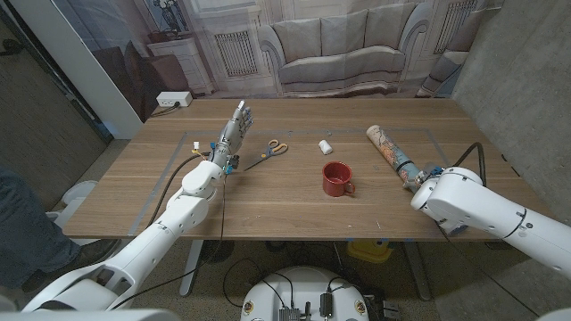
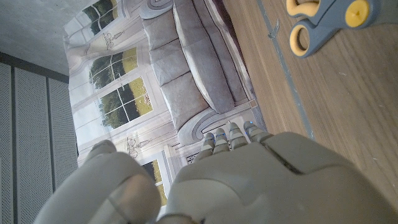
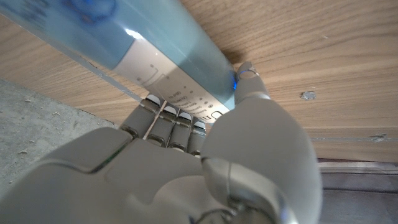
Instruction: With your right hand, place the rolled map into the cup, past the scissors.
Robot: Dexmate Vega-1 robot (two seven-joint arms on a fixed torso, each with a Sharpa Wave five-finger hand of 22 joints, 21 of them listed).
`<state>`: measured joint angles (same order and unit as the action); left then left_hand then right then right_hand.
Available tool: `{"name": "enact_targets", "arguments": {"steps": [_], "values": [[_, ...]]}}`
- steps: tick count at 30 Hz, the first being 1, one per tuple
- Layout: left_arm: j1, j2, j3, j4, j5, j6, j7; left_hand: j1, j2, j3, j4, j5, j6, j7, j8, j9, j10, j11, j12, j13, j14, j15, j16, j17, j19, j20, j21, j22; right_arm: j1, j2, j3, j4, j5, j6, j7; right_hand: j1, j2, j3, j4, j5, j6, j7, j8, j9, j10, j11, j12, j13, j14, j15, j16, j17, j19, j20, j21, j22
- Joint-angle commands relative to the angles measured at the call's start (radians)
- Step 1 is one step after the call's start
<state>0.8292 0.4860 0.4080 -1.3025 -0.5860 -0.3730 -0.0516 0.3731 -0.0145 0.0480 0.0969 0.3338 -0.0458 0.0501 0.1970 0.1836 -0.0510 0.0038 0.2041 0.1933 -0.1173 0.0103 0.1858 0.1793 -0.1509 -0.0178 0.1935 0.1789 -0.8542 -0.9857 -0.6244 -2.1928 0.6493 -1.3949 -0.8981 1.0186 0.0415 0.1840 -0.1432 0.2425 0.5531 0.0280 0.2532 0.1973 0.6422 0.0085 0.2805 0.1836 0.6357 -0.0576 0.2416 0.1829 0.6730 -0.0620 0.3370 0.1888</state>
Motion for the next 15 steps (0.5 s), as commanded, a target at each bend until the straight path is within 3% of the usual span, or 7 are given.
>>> {"name": "enact_targets", "arguments": {"steps": [1, 15], "values": [[0.003, 0.006, -0.002, -0.008, -0.002, 0.003, -0.001, 0.003, 0.007, -0.008, 0.001, -0.001, 0.006, -0.002, 0.003, 0.005, 0.0, -0.002, 0.004, 0.001, -0.002, 0.001, 0.002, 0.004, 0.0, 0.008, 0.008, 0.003, 0.037, -0.007, -0.037, 0.022, 0.143, -0.001, -0.155, 0.015, 0.013, 0.003, 0.007, -0.01, 0.06, -0.022, 0.01, 0.007, 0.04, -0.005, 0.011, 0.002, 0.043, -0.057, 0.007, 0.002, 0.037, -0.072, 0.019, 0.007], [-0.007, 0.002, 0.001, 0.004, -0.004, -0.002, -0.014, 0.004, 0.009, -0.01, 0.001, -0.002, 0.006, -0.003, 0.003, 0.005, 0.0, -0.006, 0.004, 0.001, -0.002, 0.0, 0.002, 0.004, 0.0, 0.009, 0.008, 0.003, 0.003, 0.01, 0.001, 0.009, 0.15, -0.001, -0.204, 0.033, 0.034, 0.007, 0.011, -0.029, 0.142, -0.038, 0.023, 0.007, 0.124, -0.014, 0.022, 0.0, 0.133, -0.083, 0.013, 0.002, 0.096, -0.091, 0.047, 0.012]]}}
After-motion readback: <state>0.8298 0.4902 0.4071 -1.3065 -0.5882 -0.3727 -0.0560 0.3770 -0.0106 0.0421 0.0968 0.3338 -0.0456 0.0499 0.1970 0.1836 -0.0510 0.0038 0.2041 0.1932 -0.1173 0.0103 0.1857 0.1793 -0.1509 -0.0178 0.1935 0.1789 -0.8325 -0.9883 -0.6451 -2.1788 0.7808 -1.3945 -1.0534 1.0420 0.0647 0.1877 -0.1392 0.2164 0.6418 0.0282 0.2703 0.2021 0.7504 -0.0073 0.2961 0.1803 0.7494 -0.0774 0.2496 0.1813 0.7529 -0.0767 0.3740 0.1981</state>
